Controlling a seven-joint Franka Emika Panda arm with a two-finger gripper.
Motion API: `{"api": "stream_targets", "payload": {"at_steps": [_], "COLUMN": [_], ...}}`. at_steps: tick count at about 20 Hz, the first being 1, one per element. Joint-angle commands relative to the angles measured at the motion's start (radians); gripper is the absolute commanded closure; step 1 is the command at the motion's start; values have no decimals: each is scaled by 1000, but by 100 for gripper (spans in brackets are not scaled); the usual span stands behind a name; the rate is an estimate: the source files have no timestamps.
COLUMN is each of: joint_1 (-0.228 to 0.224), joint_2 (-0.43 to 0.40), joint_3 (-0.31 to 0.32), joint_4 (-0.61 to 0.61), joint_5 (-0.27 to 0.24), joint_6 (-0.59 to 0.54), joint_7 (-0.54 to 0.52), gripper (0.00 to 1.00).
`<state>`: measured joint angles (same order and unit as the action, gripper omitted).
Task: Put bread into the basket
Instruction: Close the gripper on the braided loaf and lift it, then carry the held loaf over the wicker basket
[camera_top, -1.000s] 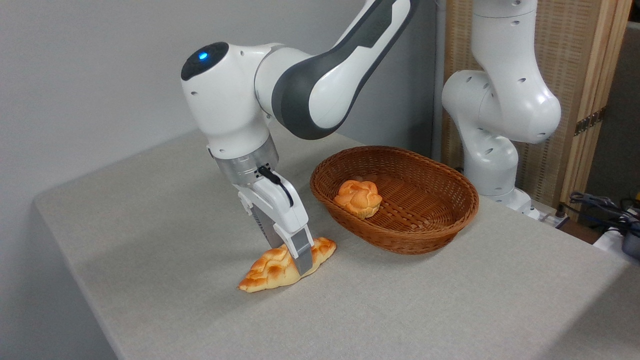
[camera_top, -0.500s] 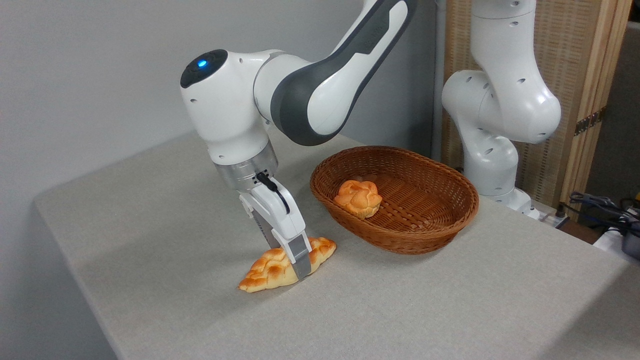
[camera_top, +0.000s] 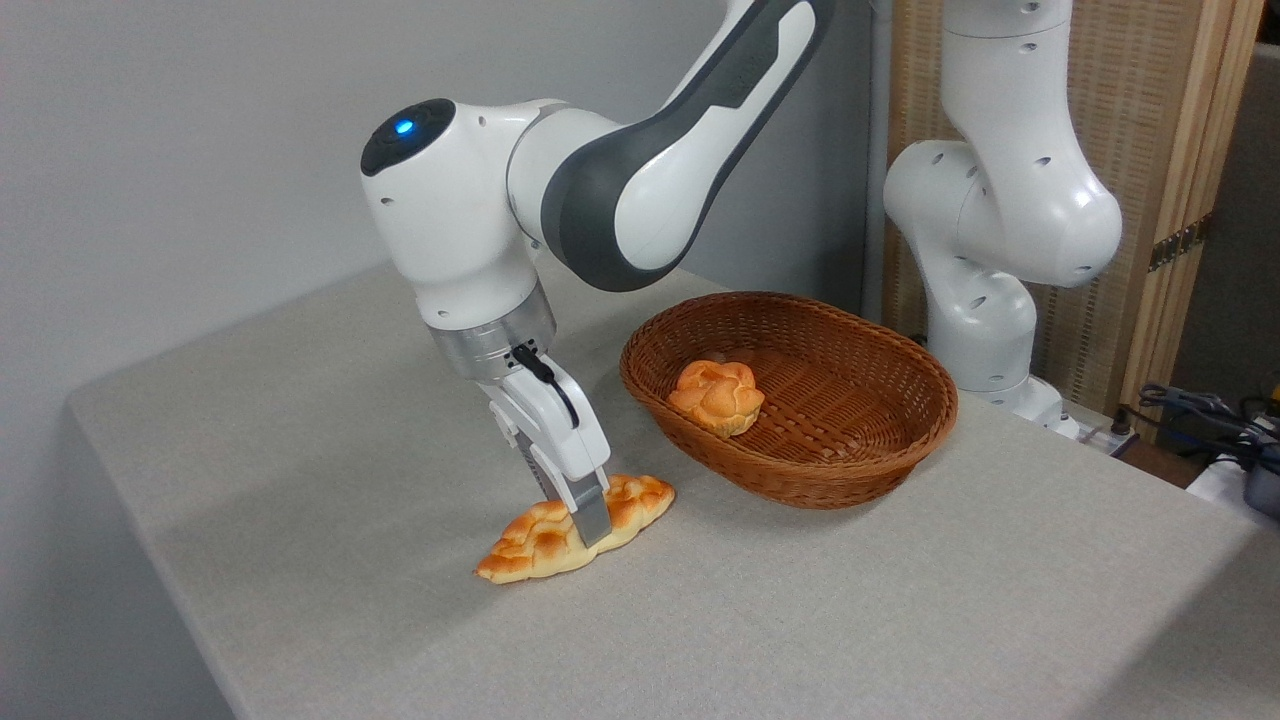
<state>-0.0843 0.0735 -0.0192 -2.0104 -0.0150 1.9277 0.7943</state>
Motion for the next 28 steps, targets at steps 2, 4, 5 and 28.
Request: {"api": "stream_targets", "payload": {"at_steps": [2,4,5,28], "joint_1": [3,3,1,-6], "joint_2": [-32,-72,-95,-313], "joint_3": [1,1,-1,2], "joint_4": [10,21,21,-68], "joint_5": [13,12,4,-53], "joint_6": [2,-21,-30,-601], "joint_7": [20,20,20,319], "gripper": [60,60,60,0]}}
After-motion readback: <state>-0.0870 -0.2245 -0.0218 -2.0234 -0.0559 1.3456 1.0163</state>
